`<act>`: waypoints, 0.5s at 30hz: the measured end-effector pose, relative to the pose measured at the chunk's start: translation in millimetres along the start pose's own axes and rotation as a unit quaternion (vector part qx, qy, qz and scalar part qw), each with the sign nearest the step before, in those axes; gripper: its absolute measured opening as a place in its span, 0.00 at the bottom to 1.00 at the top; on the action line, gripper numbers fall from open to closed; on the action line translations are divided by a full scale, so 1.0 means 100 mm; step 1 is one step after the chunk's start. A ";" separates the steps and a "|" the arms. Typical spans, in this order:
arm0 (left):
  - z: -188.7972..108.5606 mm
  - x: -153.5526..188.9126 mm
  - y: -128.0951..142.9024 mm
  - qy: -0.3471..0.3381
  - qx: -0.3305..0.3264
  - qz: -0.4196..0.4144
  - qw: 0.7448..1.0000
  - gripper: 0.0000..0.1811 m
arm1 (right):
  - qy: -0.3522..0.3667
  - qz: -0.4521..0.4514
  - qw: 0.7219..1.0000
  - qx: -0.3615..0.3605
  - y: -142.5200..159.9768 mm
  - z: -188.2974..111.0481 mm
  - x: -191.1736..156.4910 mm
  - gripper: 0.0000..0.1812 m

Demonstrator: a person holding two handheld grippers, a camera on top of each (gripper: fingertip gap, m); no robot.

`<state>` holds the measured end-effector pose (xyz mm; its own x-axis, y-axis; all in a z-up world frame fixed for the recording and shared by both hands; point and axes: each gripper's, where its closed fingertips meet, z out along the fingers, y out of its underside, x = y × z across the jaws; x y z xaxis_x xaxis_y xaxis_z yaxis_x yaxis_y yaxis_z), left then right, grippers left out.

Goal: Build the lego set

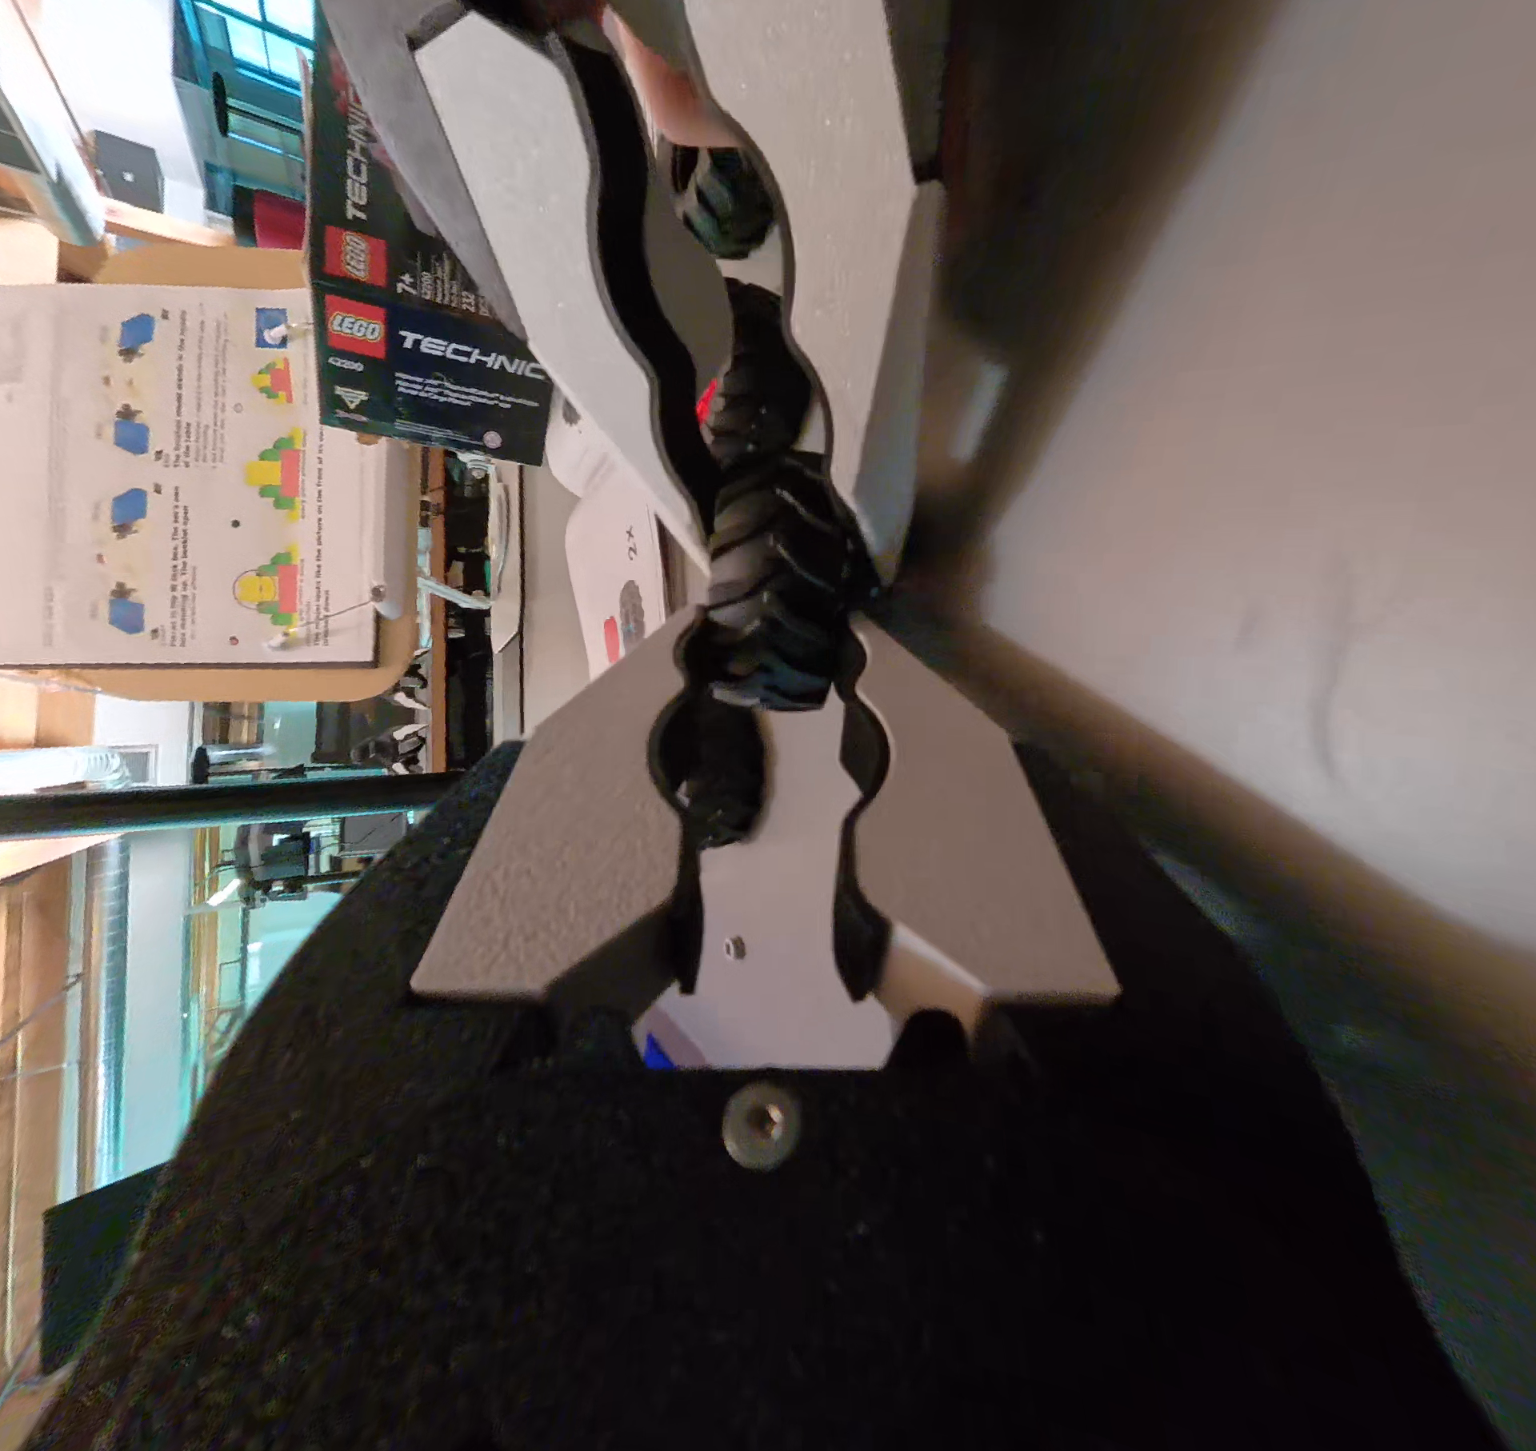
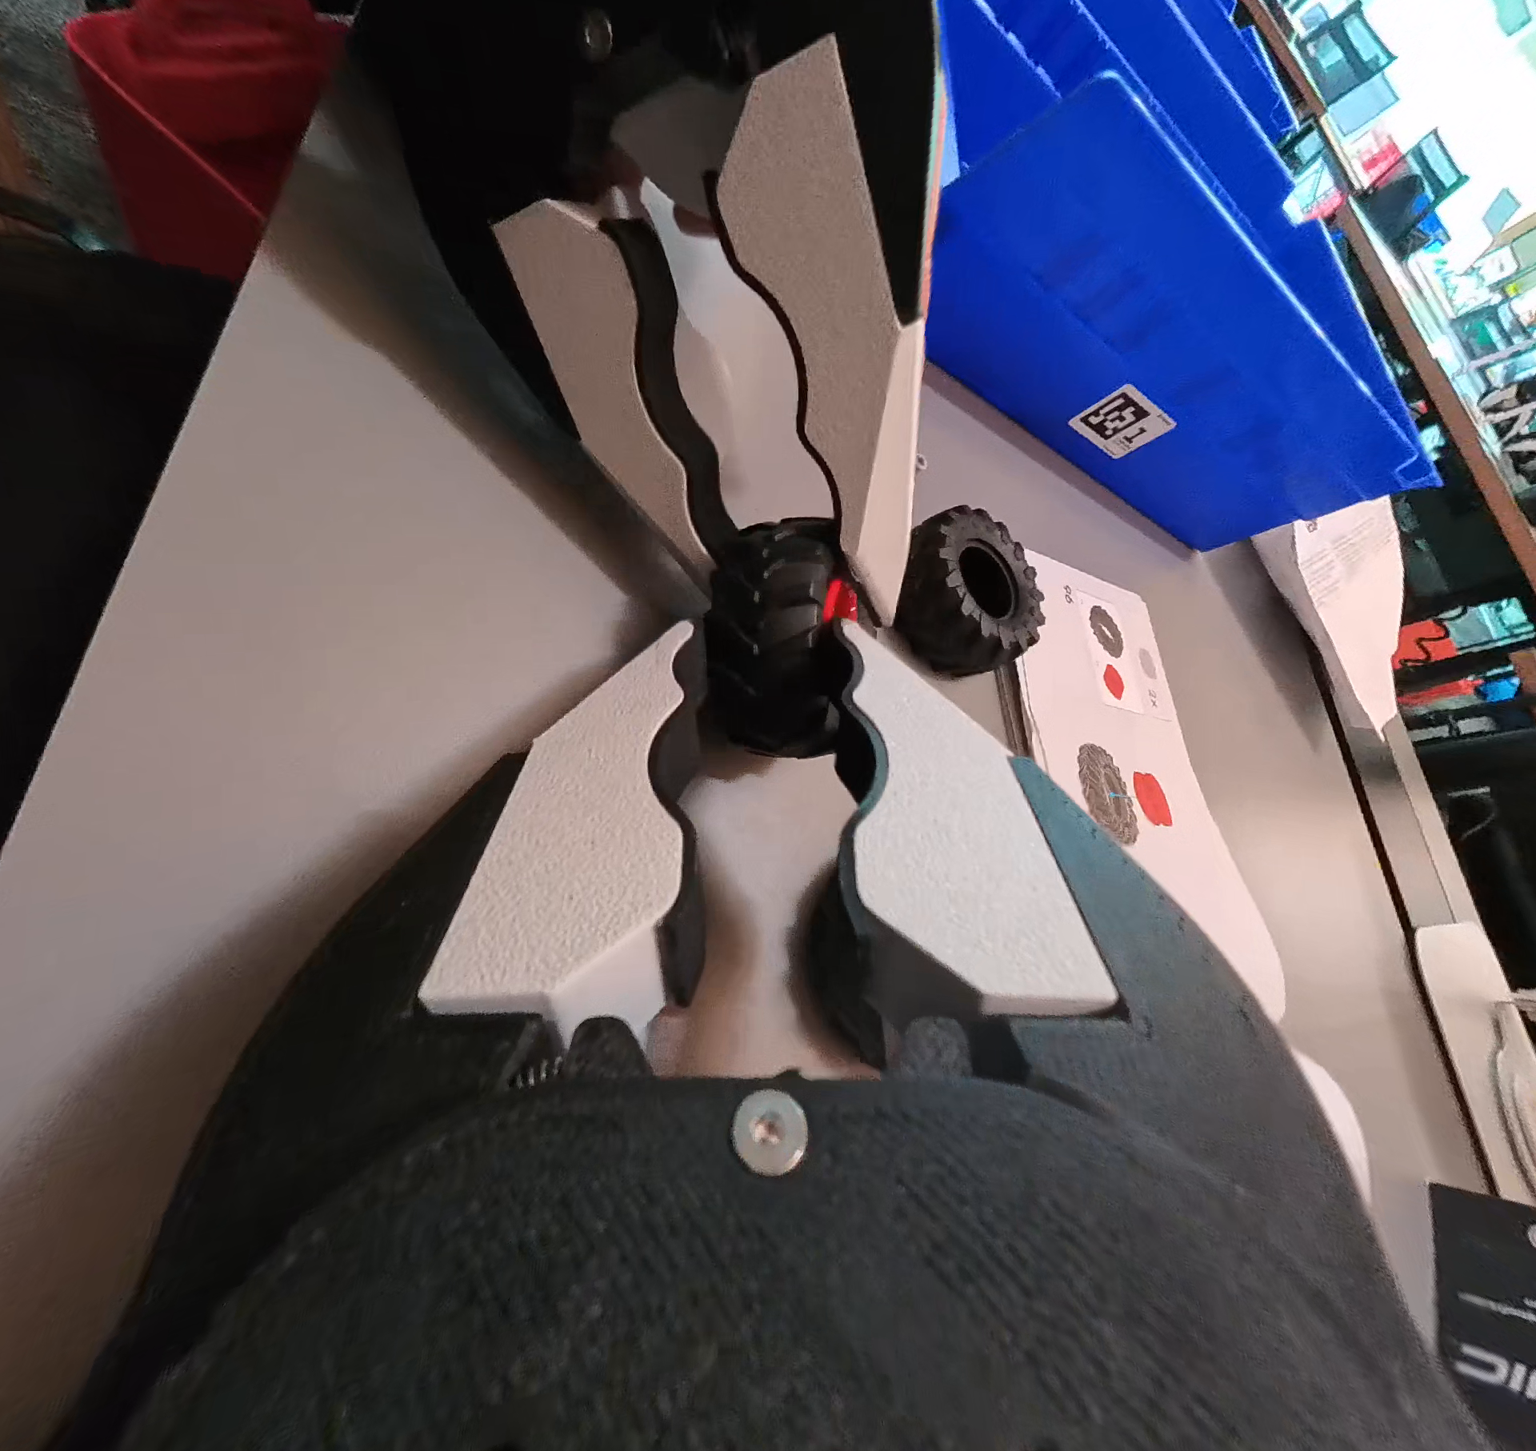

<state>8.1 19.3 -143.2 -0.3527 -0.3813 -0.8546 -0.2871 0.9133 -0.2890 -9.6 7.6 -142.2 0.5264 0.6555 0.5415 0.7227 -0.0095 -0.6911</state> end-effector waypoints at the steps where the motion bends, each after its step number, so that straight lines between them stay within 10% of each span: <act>1: 0.00 0.00 0.00 0.004 -0.002 0.002 1.000 0.14 | 0.002 0.005 1.000 -0.004 0.00 0.00 0.00 0.15; 15: -0.10 0.16 -0.05 0.094 -0.100 0.020 0.990 0.13 | 0.007 -0.046 0.997 -0.059 0.02 -0.03 -0.12 0.13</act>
<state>-5.1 6.9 -150.8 -0.5218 -0.3823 -0.7626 -0.4331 0.8889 -0.1492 -13.0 -2.1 -149.1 0.4604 0.6477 0.6071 0.8156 -0.0385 -0.5773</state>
